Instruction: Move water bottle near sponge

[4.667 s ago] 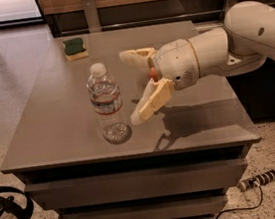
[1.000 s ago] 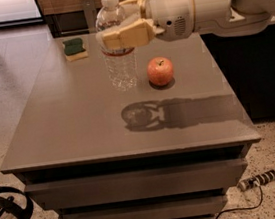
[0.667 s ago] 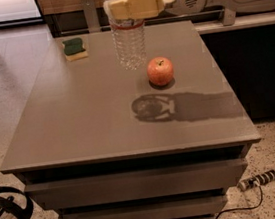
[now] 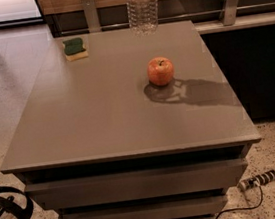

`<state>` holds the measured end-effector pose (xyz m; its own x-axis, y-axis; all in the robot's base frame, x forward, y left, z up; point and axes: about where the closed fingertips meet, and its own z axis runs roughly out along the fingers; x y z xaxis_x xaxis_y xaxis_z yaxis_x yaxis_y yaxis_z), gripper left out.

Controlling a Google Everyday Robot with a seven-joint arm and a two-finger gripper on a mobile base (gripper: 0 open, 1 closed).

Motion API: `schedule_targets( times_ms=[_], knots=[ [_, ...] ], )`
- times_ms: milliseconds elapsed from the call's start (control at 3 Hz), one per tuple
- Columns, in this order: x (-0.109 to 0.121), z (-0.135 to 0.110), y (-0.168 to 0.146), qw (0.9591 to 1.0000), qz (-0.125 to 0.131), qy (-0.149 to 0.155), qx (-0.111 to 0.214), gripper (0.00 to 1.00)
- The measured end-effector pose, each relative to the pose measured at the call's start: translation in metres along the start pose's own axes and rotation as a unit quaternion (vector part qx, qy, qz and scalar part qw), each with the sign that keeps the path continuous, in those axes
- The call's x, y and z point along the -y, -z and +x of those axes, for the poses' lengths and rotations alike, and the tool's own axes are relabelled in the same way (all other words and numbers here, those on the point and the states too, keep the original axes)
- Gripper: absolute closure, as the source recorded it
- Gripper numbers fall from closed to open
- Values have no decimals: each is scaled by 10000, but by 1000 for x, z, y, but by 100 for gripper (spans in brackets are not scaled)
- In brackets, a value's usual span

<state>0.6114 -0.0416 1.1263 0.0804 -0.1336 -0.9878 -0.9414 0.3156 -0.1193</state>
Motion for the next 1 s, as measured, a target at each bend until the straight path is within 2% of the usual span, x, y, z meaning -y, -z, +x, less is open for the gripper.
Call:
schedule_targets(
  times_ms=[333,667,1000],
  knots=[
    [0,0,0,10000,-1,0,0,100],
    [17,15,-21,9996,42,-13,-271,100],
    [45,39,-48,9987,157,-68,-470,100]
  ],
)
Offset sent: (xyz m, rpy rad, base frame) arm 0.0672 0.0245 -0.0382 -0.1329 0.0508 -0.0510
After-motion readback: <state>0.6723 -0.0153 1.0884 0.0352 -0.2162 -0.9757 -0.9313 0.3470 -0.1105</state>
